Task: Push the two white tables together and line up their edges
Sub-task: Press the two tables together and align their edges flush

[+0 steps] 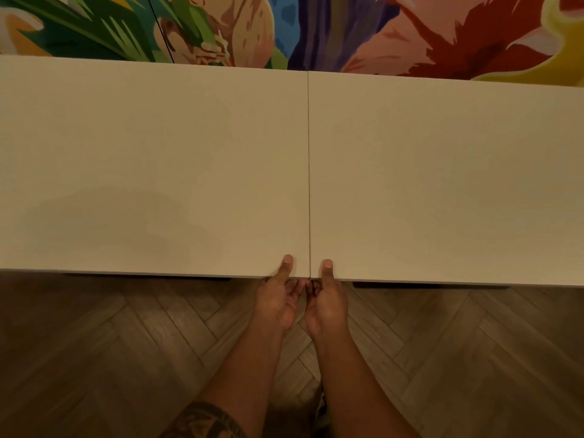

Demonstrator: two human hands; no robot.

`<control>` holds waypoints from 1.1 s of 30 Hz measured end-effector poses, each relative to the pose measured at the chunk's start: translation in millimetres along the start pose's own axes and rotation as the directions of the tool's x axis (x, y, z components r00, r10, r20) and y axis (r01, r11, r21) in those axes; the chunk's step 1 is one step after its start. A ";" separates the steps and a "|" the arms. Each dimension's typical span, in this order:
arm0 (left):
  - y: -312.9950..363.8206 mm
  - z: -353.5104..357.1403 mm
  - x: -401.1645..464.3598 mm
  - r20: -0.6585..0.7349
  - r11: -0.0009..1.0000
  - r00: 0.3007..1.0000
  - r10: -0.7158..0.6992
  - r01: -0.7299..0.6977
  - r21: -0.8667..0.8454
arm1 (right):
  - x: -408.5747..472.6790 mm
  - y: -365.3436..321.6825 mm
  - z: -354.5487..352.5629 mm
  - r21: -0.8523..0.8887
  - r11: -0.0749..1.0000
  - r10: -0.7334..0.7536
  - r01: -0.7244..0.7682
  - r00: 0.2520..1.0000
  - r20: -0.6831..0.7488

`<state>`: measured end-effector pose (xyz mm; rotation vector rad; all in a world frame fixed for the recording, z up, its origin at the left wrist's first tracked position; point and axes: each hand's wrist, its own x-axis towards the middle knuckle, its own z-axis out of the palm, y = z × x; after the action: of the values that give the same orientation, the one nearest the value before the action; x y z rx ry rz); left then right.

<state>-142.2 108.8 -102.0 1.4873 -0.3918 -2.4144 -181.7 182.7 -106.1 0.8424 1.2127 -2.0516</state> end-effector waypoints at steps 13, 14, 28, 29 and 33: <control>1.2 -4.2 -1.1 0.024 0.999 1.000 0.016 -0.017 0.043 | 0.9 0.1 -2.8 -0.040 0.999 0.022 -0.022 1.000 0.020; 2.4 -4.3 -1.2 0.029 0.998 0.999 0.014 -0.015 0.059 | 1.1 0.1 -4.7 -0.042 0.999 0.036 -0.034 0.998 0.043; -1.6 -3.3 1.9 -0.010 0.992 0.999 -0.049 0.050 0.115 | -2.9 20.1 13.6 -0.108 0.983 0.151 -0.147 0.988 0.026; -1.9 -2.1 1.1 -0.011 0.994 0.999 -0.039 0.039 0.104 | -3.0 19.5 12.7 -0.089 0.985 0.154 -0.150 0.987 0.038; -1.7 -1.2 0.3 0.006 0.995 1.000 -0.025 0.025 0.093 | -2.4 18.2 12.1 -0.073 0.981 0.185 -0.180 0.981 0.056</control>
<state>-141.3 110.1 -103.4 1.5306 -0.4957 -2.4526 -169.1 164.9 -109.1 0.8191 1.1211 -1.8657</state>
